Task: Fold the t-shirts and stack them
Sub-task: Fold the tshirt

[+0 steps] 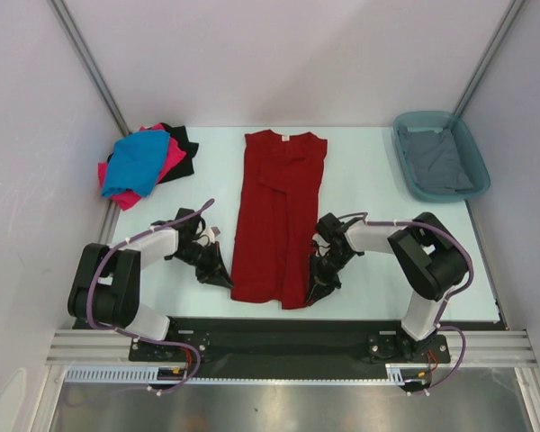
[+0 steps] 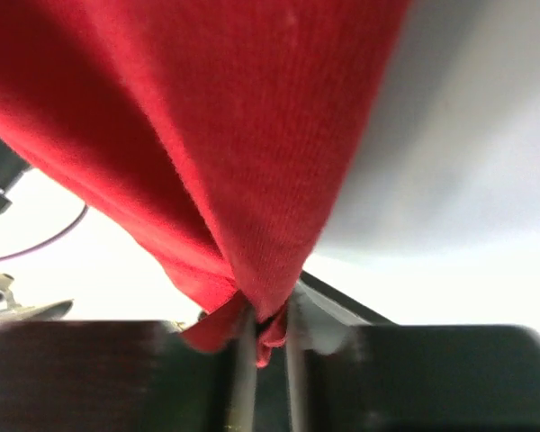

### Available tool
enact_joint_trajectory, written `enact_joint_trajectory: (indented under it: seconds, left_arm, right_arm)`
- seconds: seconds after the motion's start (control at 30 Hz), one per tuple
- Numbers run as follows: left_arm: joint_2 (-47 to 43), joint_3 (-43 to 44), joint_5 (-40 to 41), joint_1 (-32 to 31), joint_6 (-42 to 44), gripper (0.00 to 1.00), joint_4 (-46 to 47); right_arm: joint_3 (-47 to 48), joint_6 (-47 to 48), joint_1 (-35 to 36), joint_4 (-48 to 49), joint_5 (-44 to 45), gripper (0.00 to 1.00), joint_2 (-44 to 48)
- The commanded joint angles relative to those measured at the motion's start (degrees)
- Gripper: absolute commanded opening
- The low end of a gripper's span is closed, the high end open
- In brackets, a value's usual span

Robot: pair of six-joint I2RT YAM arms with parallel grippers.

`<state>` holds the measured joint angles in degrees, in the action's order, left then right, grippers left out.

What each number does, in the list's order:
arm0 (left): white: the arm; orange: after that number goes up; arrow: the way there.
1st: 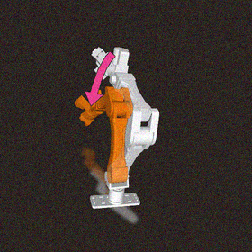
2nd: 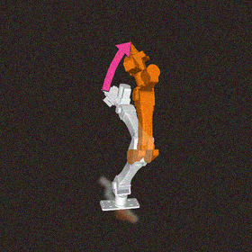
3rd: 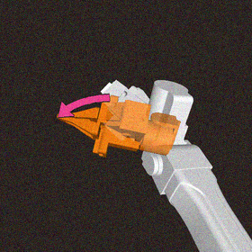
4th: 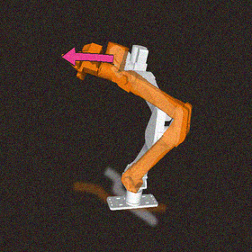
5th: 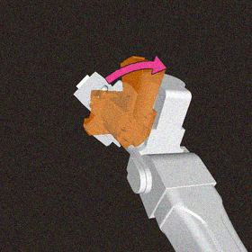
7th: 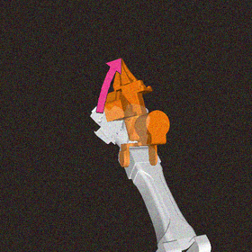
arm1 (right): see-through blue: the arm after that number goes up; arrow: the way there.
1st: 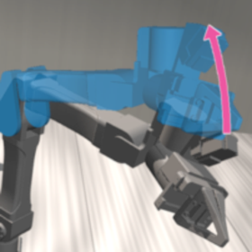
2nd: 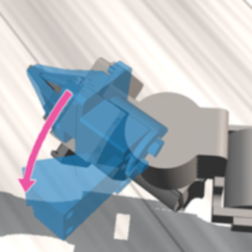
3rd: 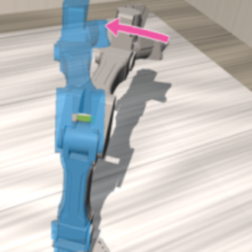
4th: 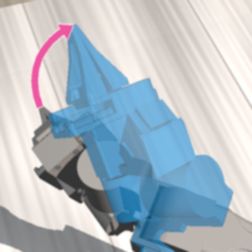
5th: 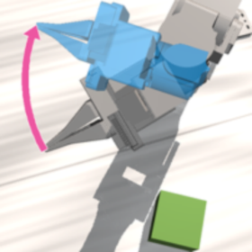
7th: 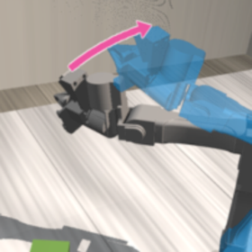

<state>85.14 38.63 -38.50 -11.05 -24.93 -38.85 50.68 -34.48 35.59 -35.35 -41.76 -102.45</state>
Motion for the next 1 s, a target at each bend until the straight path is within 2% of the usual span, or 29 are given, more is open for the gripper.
enact_joint_trajectory:
  seconds: [0.0,0.07,0.33,0.57,0.73,0.97]
  left_arm:
    - [-1.91,0.3,-0.35,-0.46,1.2,0.0,-0.87]
    - [-1.82,0.48,-0.52,-0.46,1.02,0.0,-0.87]
    - [-2.09,5.22,-1.75,-0.55,1.81,0.0,-3.33]
    - [-3.14,10.49,-3.16,-0.55,3.04,0.0,-8.07]
    - [-2.7,10.58,-4.91,-0.55,1.82,0.0,-6.24]
    - [-0.16,15.06,-5.53,-0.55,-2.14,0.0,-1.94]
  right_arm:
    - [-2.24,0.03,1.05,-3.76,-2.19,0.08,2.43]
    - [-2.6,-0.59,1.41,-4.19,-2.62,0.0,2.87]
    - [3.01,-1.38,1.32,-7.71,-1.76,0.0,6.65]
    - [6.89,-1.47,-2.1,-9.38,0.71,0.0,8.76]
    - [9.17,-1.64,-4.91,-8.86,1.41,0.0,8.15]
    - [14.09,-2.96,-8.87,-5.96,0.27,0.0,4.11]
